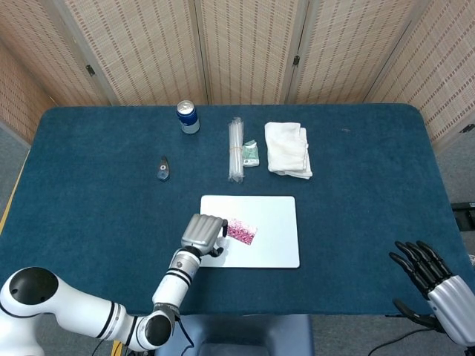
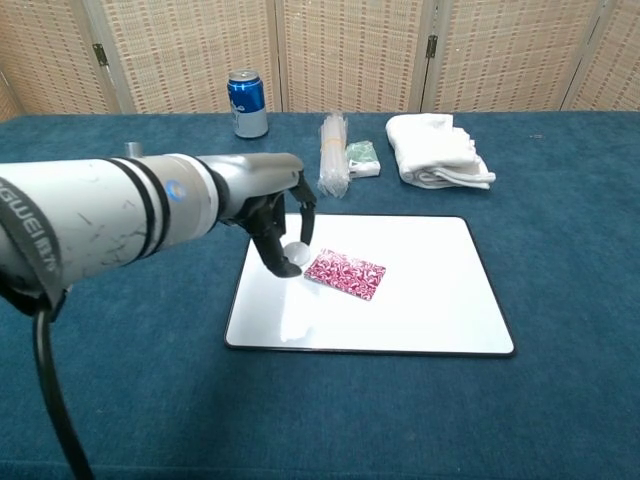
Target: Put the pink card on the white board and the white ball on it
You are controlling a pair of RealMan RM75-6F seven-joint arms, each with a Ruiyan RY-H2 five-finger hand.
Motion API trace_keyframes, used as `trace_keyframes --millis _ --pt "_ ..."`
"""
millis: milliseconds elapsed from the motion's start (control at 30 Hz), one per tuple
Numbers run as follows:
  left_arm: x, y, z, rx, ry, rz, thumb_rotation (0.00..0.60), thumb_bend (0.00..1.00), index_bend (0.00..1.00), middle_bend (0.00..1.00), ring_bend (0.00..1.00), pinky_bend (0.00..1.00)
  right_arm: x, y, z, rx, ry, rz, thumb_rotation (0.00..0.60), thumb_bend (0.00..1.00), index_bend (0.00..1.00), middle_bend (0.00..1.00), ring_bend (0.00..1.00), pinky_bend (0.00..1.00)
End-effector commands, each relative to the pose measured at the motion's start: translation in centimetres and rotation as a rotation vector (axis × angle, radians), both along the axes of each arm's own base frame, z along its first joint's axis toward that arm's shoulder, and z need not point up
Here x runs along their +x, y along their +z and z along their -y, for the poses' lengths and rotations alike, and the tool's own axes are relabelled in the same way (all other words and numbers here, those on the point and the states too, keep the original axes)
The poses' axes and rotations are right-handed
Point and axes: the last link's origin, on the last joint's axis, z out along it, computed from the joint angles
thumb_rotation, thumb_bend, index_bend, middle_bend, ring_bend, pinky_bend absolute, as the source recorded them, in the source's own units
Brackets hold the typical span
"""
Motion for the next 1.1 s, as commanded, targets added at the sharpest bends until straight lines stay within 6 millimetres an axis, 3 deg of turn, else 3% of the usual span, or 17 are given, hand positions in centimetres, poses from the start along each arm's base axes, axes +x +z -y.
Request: trace_keyframes --millis 33,267,433,1100 --pt "1.2 -0.5 0.1 -0.001 -0.010 0.009 0.600 0.33 0.53 1.00 1.00 1.00 -0.1 0.1 -0.3 -0.001 0.003 0.005 0.600 0.17 0.00 0.00 0.00 0.00" --pt "3.0 -2.0 0.1 -0.032 -0.043 0.020 0.600 0.33 0.53 1.00 1.00 1.00 -0.2 0.3 -0.3 -0.010 -0.007 0.011 0.600 0.17 0.00 0.00 0.00 0.00" --pt "3.8 -3.2 -0.9 -0.047 -0.057 0.042 0.600 0.33 0.52 1.00 1.00 1.00 -0.3 0.5 -0.5 -0.031 -0.013 0.013 0.600 0.17 0.00 0.00 0.00 0.00" --pt "3.7 -6.6 -4.1 -0.098 -0.031 0.071 0.600 0.33 0.50 1.00 1.00 1.00 -0.8 0.4 0.6 -0.006 -0.058 -0.001 0.600 0.17 0.00 0.00 0.00 0.00"
